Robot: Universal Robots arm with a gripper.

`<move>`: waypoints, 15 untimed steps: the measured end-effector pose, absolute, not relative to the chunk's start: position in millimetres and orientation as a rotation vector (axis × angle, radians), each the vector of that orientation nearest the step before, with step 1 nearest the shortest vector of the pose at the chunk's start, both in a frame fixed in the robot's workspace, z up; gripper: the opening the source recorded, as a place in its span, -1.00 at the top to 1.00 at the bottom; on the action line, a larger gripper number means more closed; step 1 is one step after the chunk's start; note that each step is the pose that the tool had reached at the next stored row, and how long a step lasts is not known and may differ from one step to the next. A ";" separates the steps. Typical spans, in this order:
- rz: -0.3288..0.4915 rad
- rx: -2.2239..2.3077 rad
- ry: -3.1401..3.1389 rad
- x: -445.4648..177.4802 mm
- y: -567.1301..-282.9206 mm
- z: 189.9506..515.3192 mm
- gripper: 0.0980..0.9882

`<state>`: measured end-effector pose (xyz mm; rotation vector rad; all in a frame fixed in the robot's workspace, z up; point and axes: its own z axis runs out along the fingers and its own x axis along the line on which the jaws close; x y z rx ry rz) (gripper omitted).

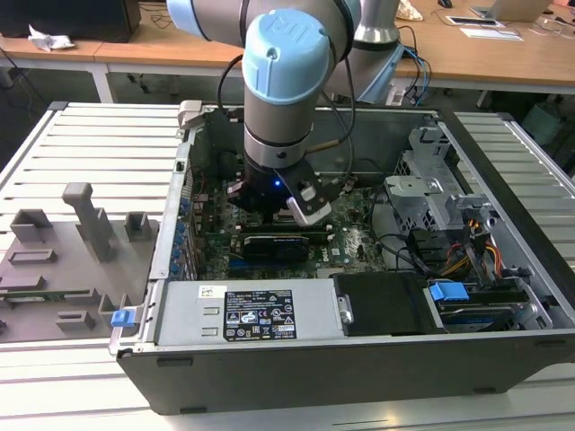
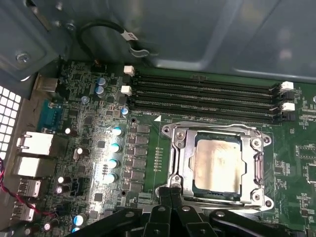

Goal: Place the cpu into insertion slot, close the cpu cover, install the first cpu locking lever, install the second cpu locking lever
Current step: 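Install the second cpu locking lever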

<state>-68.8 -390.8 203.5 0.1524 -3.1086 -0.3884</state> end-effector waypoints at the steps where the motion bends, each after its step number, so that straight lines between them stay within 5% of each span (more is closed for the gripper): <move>1: -0.394 0.153 -3.108 -69.0 -391.2 203.1 0.97; 15: -0.438 0.159 -3.103 -71.3 -393.9 205.3 0.97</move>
